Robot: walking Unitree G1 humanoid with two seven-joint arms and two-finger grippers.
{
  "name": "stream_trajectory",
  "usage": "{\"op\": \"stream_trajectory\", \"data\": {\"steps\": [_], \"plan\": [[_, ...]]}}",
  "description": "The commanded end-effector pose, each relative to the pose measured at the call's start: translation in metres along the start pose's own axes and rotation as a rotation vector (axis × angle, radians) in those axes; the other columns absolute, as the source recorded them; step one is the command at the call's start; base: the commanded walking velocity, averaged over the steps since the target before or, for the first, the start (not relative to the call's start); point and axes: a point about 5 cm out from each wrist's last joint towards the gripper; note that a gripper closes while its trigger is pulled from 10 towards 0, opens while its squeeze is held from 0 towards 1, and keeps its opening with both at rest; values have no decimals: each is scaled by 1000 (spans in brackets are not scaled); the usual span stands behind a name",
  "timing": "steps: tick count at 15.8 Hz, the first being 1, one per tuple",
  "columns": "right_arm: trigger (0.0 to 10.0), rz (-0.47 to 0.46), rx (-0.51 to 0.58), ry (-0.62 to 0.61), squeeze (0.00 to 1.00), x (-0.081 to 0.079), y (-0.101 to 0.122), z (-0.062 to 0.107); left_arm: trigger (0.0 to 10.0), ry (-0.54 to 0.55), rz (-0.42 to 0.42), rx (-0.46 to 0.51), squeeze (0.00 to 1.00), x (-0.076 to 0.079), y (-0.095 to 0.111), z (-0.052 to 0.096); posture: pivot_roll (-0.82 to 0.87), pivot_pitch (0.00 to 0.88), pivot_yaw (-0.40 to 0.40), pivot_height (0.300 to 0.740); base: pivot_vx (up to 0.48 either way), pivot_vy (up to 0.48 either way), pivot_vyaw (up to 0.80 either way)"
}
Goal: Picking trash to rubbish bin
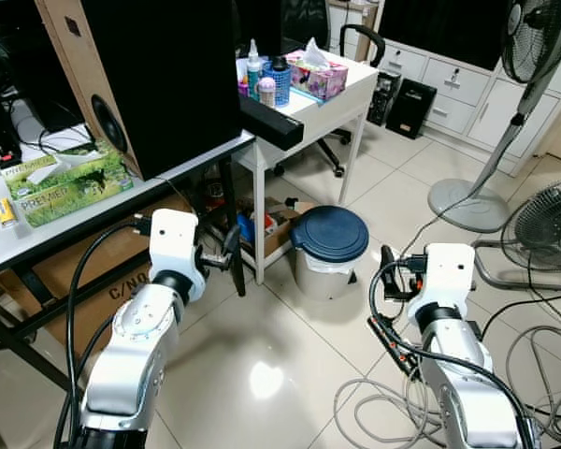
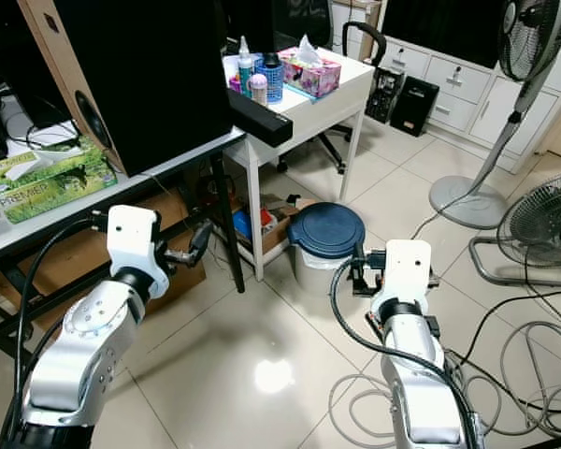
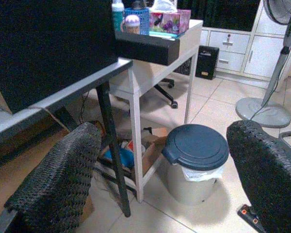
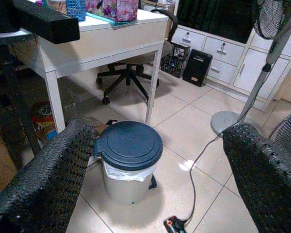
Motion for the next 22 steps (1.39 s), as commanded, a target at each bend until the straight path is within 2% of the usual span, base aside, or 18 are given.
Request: {"op": "stream_trajectory", "data": {"steps": [1, 7, 10, 22], "plan": [[10000, 13, 7, 10, 0, -1, 3, -2, 10000, -15, -19, -9, 0, 1, 1, -1, -121, 0, 7, 740, 0, 0, 0], [10000, 0, -5, 27, 0, -7, 0, -4, 10000, -4, -53, -17, 0, 1, 1, 2, -94, 0, -1, 740, -267, 0, 0], [10000, 51, 13, 68, 0, -12, 3, -6, 10000, -5, -65, -17, 0, 0, 2, 3, -89, 0, -4, 740, -286, 0, 0], [10000, 108, 41, 98, 0, -15, 7, -17, 10000, 27, -73, -9, 0, -6, 4, 6, -59, 0, -36, 740, -284, 0, 800]]}}
Point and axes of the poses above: a point about 5 cm out from each wrist's last joint towards the gripper, its own z axis pointing back from the gripper into the wrist, its own y axis along the axis of the wrist's last joint, x = y × z, and after that the axes turned 3 degrees about z, right-handed
